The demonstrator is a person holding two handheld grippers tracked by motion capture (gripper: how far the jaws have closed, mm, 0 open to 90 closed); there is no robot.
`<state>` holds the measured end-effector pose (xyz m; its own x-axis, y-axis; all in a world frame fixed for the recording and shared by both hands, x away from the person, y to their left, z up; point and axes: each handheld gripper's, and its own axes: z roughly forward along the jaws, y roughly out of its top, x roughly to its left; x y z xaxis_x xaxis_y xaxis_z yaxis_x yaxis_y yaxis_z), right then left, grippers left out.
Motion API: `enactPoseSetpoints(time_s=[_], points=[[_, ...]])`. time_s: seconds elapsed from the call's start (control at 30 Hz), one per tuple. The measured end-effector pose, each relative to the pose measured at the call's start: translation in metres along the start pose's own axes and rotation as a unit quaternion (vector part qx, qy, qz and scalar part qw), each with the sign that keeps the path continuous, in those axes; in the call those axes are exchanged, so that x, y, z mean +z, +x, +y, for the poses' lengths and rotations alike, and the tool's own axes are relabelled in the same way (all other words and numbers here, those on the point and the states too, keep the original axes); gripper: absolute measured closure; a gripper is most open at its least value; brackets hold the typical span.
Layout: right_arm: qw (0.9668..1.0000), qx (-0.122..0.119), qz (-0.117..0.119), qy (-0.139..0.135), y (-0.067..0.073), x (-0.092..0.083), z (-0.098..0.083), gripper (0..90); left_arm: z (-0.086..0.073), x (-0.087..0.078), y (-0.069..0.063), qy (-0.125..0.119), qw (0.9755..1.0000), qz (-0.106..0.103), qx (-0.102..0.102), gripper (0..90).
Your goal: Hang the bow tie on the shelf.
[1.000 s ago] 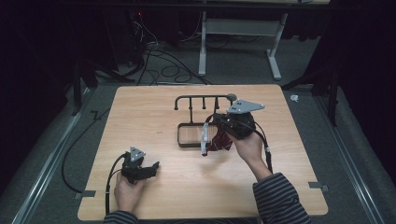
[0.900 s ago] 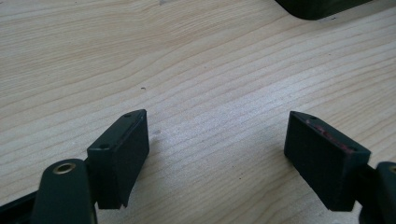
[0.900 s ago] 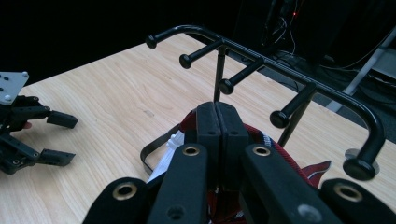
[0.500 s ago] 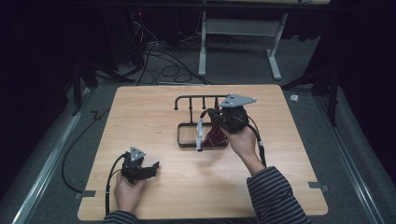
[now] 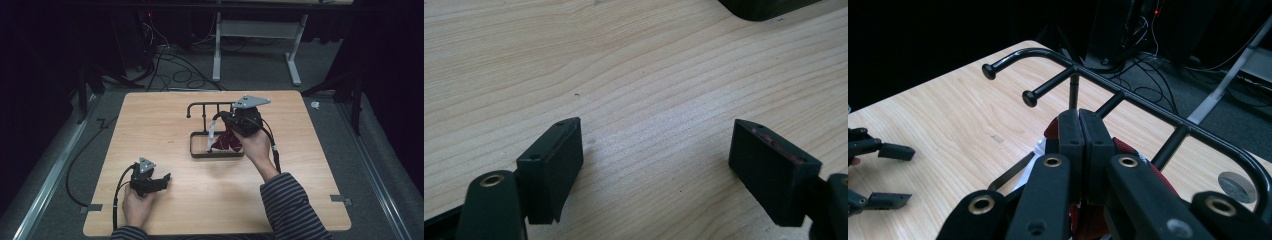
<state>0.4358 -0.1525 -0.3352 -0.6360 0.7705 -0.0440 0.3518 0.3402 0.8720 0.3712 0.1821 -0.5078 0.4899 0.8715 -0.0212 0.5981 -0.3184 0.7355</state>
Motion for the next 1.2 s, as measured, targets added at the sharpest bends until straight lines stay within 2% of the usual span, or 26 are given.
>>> enactPoseSetpoints(time_s=[0.37,0.6,1.2], points=[[0.9999,0.014,-0.005,0.0,-0.005,0.006,0.003,90.0,0.0,0.0,0.0,0.0,1.0,0.0,0.0,22.3],[0.9999,0.013,-0.006,-0.002,-0.005,0.01,0.007,90.0,0.0,0.0,0.0,0.0,1.0,0.0,0.0,22.3],[0.9992,0.027,-0.026,0.012,-0.013,0.02,0.008,90.0,0.0,0.0,0.0,0.0,1.0,0.0,0.0,22.3]])
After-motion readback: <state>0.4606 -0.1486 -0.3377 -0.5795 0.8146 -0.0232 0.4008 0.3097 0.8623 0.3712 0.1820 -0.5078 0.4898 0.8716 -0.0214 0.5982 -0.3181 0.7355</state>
